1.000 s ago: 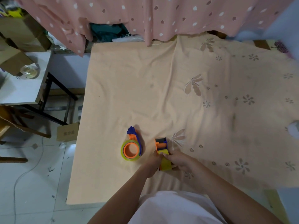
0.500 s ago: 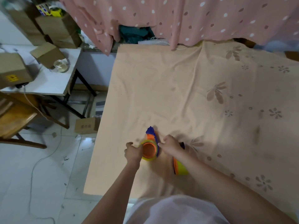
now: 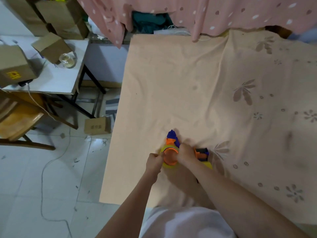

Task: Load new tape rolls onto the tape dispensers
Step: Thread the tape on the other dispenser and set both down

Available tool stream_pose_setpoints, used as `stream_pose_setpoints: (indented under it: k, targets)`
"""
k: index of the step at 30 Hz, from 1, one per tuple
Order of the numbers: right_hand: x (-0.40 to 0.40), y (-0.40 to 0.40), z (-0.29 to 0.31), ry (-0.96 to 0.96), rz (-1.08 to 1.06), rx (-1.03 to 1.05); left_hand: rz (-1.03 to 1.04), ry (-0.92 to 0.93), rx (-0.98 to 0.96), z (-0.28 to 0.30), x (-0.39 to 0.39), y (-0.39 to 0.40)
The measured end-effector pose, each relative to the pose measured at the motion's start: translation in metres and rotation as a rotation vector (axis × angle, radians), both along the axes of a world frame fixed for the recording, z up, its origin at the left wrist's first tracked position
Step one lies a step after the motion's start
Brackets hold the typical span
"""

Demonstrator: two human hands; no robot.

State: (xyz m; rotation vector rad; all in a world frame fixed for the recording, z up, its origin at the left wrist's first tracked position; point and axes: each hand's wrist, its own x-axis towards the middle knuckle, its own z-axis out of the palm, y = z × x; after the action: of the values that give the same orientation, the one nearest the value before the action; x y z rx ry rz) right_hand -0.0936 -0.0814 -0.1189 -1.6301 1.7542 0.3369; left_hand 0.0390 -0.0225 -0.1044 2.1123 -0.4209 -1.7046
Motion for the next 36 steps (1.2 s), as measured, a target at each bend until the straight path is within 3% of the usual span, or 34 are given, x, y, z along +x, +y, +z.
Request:
stream_pose_setpoints:
  k: [3, 6, 11, 16, 19, 21, 23, 25, 28, 36]
  targets:
    - [-0.009, -0.002, 0.005, -0.151, -0.153, -0.021, -0.099, 0.188, 0.037, 0.014, 0.010, 0.002]
    - [-0.023, -0.009, 0.028, -0.413, -0.315, -0.042, -0.146, 0.451, -0.058, 0.024, 0.017, 0.000]
    - [-0.054, -0.009, 0.073, -0.745, -0.330, 0.092, -0.218, 0.683, -0.227, 0.050, -0.002, -0.016]
    - [-0.083, -0.006, 0.121, -0.623, -0.197, -0.039, -0.171, 0.698, -0.340, 0.079, -0.036, -0.025]
    - [-0.096, -0.009, 0.158, -0.317, -0.096, -0.377, -0.127, 0.637, -0.398, 0.092, -0.053, -0.025]
    - [-0.097, -0.005, 0.180, -0.390, -0.148, -0.495, -0.118, 0.576, -0.442, 0.097, -0.061, -0.024]
    - [-0.093, -0.001, 0.194, -0.520, -0.145, -0.368, -0.152, 0.526, -0.485, 0.103, -0.066, -0.025]
    - [-0.092, -0.002, 0.197, -0.500, -0.071, -0.259, -0.200, 0.496, -0.508, 0.106, -0.071, -0.024]
    - [-0.095, -0.007, 0.206, -0.396, 0.035, -0.246, -0.230, 0.462, -0.527, 0.111, -0.078, -0.021]
    - [-0.097, -0.007, 0.214, -0.373, 0.073, -0.257, -0.208, 0.482, -0.517, 0.113, -0.089, -0.015]
